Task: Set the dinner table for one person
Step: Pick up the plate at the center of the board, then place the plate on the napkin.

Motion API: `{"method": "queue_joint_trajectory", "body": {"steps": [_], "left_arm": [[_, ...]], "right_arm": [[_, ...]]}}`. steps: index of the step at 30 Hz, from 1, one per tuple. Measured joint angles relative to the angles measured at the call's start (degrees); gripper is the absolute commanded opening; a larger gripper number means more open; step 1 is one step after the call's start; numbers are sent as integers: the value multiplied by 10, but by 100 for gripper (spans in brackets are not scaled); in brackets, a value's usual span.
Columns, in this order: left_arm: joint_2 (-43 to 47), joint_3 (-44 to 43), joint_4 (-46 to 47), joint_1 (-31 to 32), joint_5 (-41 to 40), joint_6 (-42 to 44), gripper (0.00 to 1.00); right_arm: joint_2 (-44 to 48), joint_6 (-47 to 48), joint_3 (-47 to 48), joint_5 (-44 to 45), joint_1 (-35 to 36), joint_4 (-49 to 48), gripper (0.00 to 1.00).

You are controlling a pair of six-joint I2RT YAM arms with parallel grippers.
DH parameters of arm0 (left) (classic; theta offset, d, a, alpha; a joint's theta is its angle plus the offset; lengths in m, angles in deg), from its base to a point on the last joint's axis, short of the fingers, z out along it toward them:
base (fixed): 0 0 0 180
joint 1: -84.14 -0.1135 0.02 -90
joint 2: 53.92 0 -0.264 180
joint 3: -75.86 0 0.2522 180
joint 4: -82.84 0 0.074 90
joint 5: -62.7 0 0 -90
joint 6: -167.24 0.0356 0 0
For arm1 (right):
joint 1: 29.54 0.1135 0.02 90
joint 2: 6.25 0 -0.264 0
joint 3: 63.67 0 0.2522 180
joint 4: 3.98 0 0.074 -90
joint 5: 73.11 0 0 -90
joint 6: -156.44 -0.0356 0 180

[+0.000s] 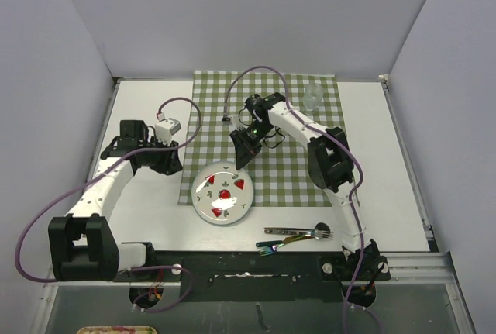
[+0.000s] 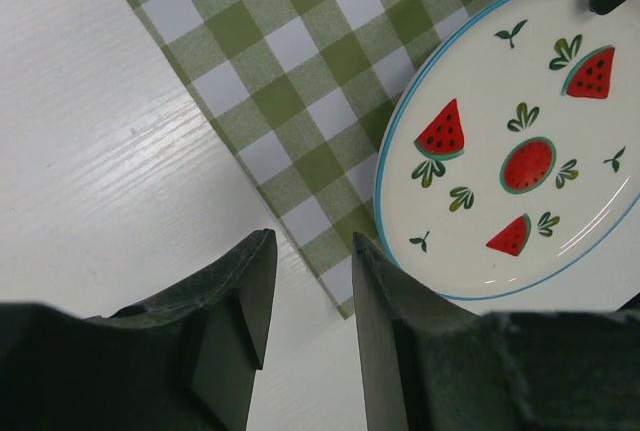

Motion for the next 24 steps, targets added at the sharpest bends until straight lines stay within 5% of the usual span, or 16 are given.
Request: {"method": "queue_joint_trajectory", "body": {"steps": [24], "left_arm": [[-141, -2, 32, 0, 160, -13, 35]], "right_arm": [[0, 1, 0, -8, -12, 1, 0]]}}
